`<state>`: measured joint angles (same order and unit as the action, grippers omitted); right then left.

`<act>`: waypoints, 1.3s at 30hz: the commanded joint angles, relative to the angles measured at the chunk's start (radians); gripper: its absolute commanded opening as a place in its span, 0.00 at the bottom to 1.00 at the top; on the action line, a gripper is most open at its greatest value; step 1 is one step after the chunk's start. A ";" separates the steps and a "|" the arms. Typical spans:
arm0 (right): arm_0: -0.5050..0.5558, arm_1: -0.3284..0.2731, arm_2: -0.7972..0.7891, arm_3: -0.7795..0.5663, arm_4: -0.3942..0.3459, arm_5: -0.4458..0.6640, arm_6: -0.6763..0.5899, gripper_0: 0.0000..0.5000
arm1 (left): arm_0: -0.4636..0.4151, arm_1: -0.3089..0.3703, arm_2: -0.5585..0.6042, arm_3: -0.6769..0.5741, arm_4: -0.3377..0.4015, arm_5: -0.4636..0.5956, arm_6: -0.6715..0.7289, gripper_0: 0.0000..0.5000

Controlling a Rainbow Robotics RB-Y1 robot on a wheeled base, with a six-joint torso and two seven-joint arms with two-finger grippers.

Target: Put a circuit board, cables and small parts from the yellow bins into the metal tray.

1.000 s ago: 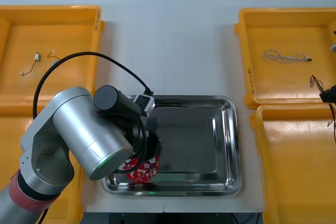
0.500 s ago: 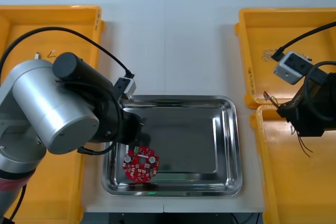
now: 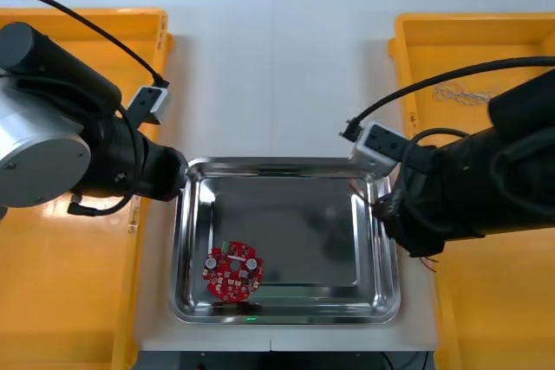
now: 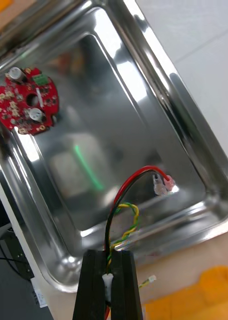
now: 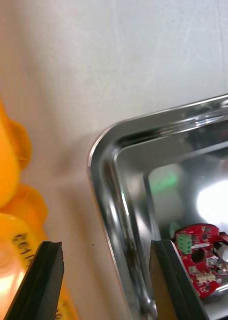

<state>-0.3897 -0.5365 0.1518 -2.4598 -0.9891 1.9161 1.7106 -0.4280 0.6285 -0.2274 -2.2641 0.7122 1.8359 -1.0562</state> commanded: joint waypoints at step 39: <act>-0.058 0.053 0.529 0.159 0.382 -0.072 0.236 0.00 | -0.189 0.281 0.220 0.463 0.191 -0.072 -0.340 1.00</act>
<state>-0.4214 -0.5010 0.6482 -2.3066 -0.6188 1.8603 1.9258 -0.5595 0.8524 -0.0387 -1.8221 0.9022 1.7792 -1.3490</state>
